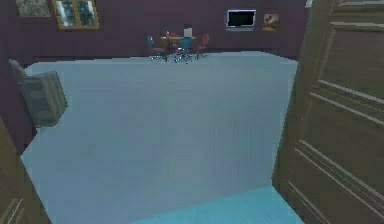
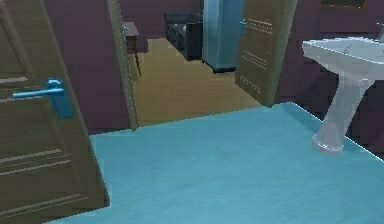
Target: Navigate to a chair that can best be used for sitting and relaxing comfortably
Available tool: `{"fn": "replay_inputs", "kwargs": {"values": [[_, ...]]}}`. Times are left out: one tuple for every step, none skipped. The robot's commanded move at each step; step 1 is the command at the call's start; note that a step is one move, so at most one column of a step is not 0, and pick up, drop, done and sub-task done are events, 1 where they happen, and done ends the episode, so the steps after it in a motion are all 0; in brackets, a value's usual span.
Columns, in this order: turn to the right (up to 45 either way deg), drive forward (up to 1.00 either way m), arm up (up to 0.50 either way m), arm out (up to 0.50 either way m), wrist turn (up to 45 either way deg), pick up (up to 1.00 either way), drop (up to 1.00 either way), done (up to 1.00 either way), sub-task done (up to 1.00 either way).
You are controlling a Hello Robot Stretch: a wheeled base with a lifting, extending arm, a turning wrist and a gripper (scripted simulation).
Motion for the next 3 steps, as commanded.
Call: {"fn": "replay_inputs", "kwargs": {"values": [[-6.0,0.0,0.0,0.0,0.0,0.0,0.0,0.0,0.0],[0.0,1.0,0.0,0.0,0.0,0.0,0.0,0.0,0.0],[0.0,1.0,0.0,0.0,0.0,0.0,0.0,0.0,0.0]]}}
